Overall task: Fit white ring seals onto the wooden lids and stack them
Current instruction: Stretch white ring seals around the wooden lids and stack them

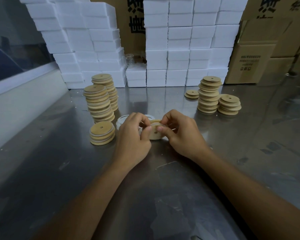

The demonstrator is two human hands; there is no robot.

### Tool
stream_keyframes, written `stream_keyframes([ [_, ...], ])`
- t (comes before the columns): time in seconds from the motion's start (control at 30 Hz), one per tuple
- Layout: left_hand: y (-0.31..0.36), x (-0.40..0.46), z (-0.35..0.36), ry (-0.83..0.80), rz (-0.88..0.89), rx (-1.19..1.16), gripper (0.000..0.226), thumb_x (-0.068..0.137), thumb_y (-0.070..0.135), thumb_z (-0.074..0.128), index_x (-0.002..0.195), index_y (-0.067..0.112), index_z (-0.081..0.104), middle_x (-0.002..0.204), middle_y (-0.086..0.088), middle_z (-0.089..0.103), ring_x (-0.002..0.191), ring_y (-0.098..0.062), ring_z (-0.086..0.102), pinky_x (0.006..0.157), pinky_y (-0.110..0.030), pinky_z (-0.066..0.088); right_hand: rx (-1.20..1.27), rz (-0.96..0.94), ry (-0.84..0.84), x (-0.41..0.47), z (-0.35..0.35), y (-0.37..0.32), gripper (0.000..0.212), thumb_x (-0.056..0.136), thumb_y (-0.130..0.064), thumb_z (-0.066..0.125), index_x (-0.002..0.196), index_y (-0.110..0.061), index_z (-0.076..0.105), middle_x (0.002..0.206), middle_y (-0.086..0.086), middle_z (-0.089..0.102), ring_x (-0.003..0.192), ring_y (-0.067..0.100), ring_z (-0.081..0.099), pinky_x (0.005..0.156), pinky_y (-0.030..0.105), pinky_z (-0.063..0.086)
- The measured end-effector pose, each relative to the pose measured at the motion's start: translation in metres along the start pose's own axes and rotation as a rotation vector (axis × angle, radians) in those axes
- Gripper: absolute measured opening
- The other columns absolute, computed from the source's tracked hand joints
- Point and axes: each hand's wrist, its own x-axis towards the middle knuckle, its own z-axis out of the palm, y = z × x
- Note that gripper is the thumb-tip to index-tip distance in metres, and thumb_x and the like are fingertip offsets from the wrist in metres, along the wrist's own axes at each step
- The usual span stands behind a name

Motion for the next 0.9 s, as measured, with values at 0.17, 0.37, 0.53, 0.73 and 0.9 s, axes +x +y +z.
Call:
stream_keyframes([
  [0.17,0.004,0.001,-0.005,-0.051,0.175,0.088,0.017,0.084,-0.001,0.066,0.082,0.011,0.055,0.090,0.000,0.051,0.084,-0.017,0.051,0.071,-0.029,0.043,-0.095,-0.139,-0.062,-0.001,-0.004,-0.005,0.012,0.090,-0.017,0.069,0.094,-0.010,0.060,0.081,0.003,0.067,0.078,0.026,0.065,0.072,0.049,0.053],
  [0.37,0.002,0.002,-0.007,-0.070,0.222,0.132,0.011,0.084,-0.002,0.064,0.084,0.007,0.058,0.092,-0.003,0.052,0.085,-0.019,0.052,0.071,-0.041,0.047,-0.140,-0.211,-0.071,0.001,-0.002,-0.006,0.012,0.090,-0.018,0.068,0.095,-0.010,0.061,0.082,0.004,0.067,0.077,0.026,0.064,0.071,0.048,0.052],
  [0.53,-0.001,0.002,-0.003,-0.014,0.101,0.075,0.022,0.083,-0.001,0.066,0.080,0.017,0.054,0.089,0.003,0.050,0.082,-0.016,0.051,0.068,-0.028,0.042,-0.074,-0.145,-0.033,0.000,-0.001,-0.003,0.017,0.088,-0.024,0.073,0.092,-0.011,0.062,0.081,0.001,0.067,0.078,0.021,0.065,0.072,0.043,0.054],
  [0.73,-0.010,0.003,0.000,0.058,-0.165,-0.031,0.025,0.083,-0.001,0.067,0.076,0.020,0.056,0.086,0.000,0.059,0.076,-0.005,0.058,0.066,-0.012,0.043,-0.037,-0.049,-0.017,0.000,-0.001,0.002,0.016,0.087,-0.022,0.074,0.089,-0.019,0.059,0.081,-0.004,0.070,0.075,0.007,0.067,0.070,0.028,0.056],
  [0.9,-0.013,0.006,0.005,0.035,-0.566,-0.353,0.026,0.090,0.000,0.062,0.070,0.017,0.059,0.079,-0.009,0.068,0.070,-0.023,0.073,0.071,-0.036,0.059,-0.005,0.039,-0.025,-0.001,0.001,0.003,0.026,0.084,-0.027,0.077,0.090,-0.028,0.052,0.078,-0.002,0.070,0.065,0.009,0.064,0.064,0.028,0.054],
])
